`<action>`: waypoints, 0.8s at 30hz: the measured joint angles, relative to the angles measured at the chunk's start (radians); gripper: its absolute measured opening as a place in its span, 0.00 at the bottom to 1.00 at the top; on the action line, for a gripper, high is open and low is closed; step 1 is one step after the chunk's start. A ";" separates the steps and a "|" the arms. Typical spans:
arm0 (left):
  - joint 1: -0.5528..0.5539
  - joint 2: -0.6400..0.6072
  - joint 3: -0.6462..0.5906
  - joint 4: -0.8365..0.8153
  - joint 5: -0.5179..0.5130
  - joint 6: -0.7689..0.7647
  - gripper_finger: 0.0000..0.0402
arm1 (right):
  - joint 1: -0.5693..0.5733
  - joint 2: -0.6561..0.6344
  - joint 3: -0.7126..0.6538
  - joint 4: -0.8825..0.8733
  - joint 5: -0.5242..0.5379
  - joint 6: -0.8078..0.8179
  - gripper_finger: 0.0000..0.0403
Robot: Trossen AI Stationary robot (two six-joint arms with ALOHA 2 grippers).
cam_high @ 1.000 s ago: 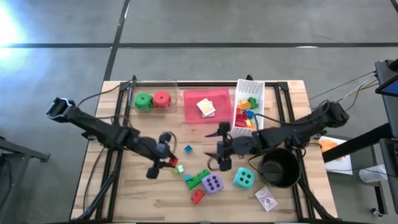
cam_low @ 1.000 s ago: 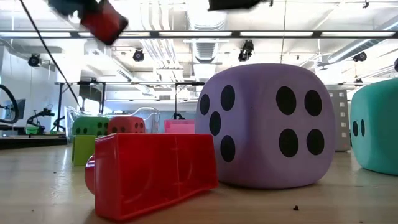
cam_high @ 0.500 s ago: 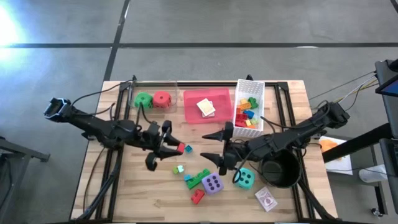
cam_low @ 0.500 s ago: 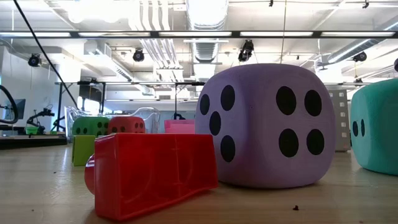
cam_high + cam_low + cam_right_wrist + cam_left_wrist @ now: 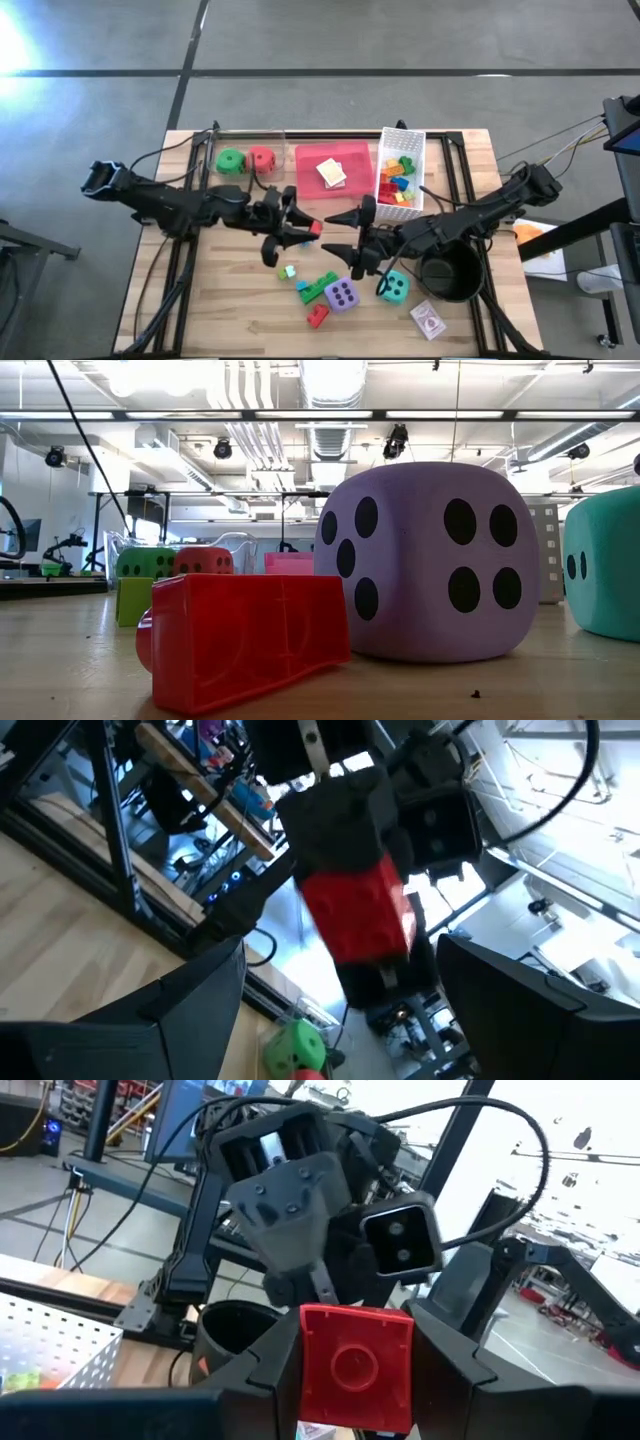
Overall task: Pick & Place Toys
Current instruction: Put the small red game piece into the white bin
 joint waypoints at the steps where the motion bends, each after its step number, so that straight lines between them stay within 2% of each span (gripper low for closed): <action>1: 0.006 0.016 0.014 0.000 0.007 0.000 0.33 | 0.000 0.000 0.004 0.002 0.000 -0.003 0.80; 6: 0.028 0.079 0.071 -0.008 0.052 -0.001 0.33 | -0.001 0.000 0.007 0.002 0.000 -0.017 0.80; 24: 0.050 0.089 0.077 -0.012 0.050 -0.020 0.33 | -0.023 0.000 0.007 0.004 0.004 -0.025 0.80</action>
